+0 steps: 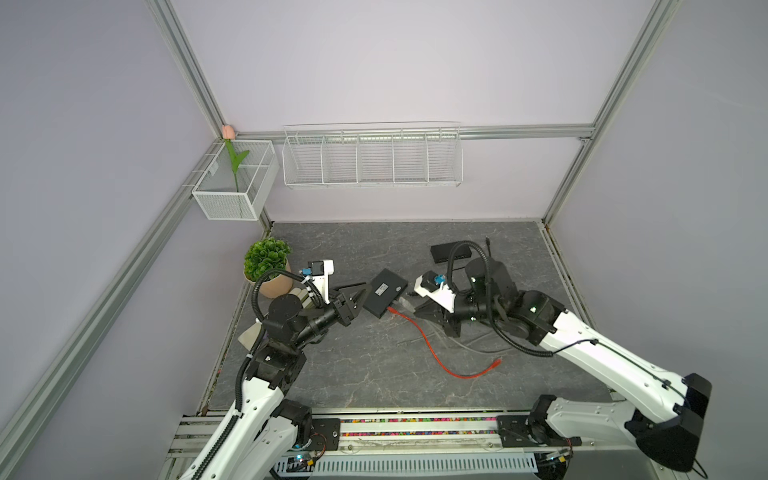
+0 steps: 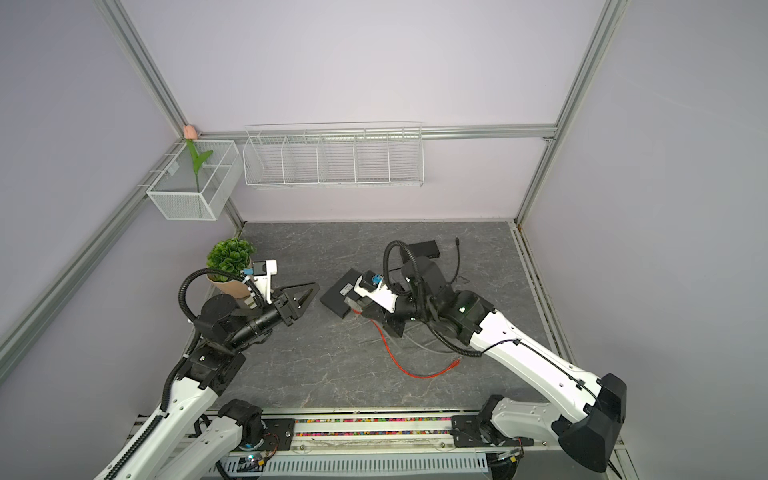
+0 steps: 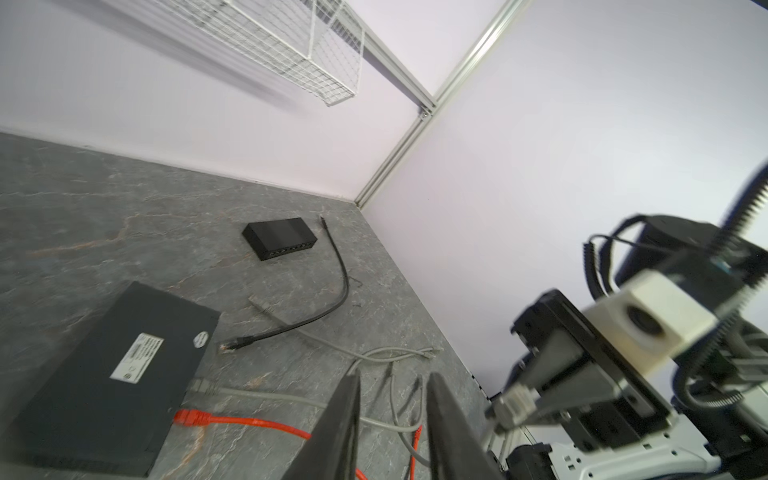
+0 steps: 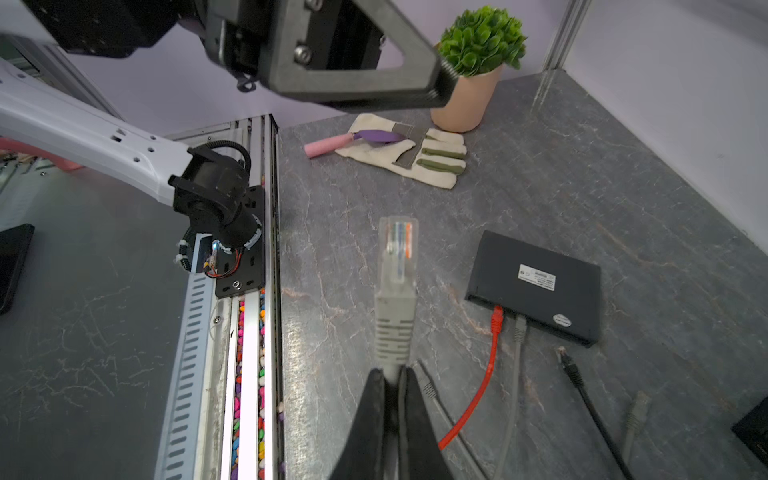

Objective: Insert the plug into the switch port

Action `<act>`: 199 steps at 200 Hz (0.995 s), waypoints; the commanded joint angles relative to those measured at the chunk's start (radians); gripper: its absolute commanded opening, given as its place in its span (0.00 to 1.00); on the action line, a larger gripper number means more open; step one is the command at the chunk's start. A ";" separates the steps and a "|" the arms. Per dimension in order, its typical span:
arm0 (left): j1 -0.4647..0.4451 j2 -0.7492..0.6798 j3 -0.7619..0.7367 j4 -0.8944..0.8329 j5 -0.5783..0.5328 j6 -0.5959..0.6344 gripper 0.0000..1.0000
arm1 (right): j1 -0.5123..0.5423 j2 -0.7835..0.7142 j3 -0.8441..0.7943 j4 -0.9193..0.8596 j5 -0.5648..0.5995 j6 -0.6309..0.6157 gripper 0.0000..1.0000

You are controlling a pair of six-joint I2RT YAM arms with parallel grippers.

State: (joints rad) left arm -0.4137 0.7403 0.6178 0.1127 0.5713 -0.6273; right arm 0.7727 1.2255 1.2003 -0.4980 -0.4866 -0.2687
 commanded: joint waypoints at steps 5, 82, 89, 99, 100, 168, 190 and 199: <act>-0.037 0.071 0.033 0.090 0.062 0.017 0.34 | -0.075 0.080 0.073 -0.113 -0.313 -0.125 0.07; -0.043 0.199 0.034 0.329 0.169 -0.094 0.50 | -0.196 0.278 0.235 -0.256 -0.543 -0.214 0.09; -0.049 0.206 0.034 0.339 0.172 -0.101 0.50 | -0.198 0.294 0.245 -0.260 -0.541 -0.214 0.09; -0.064 0.215 0.037 0.335 0.166 -0.096 0.50 | -0.197 0.313 0.257 -0.264 -0.545 -0.214 0.09; -0.066 0.216 0.038 0.334 0.166 -0.095 0.50 | -0.197 0.314 0.258 -0.264 -0.545 -0.214 0.09; -0.104 0.248 0.045 0.322 0.143 -0.066 0.42 | -0.198 0.356 0.272 -0.241 -0.570 -0.193 0.09; -0.108 0.266 0.042 0.349 0.142 -0.079 0.34 | -0.196 0.359 0.272 -0.240 -0.572 -0.193 0.09; -0.114 0.275 0.041 0.362 0.142 -0.085 0.31 | -0.194 0.359 0.269 -0.238 -0.572 -0.190 0.09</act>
State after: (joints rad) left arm -0.5133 0.9951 0.6323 0.4191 0.7116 -0.7029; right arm 0.5777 1.5761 1.4540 -0.7364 -1.0153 -0.4381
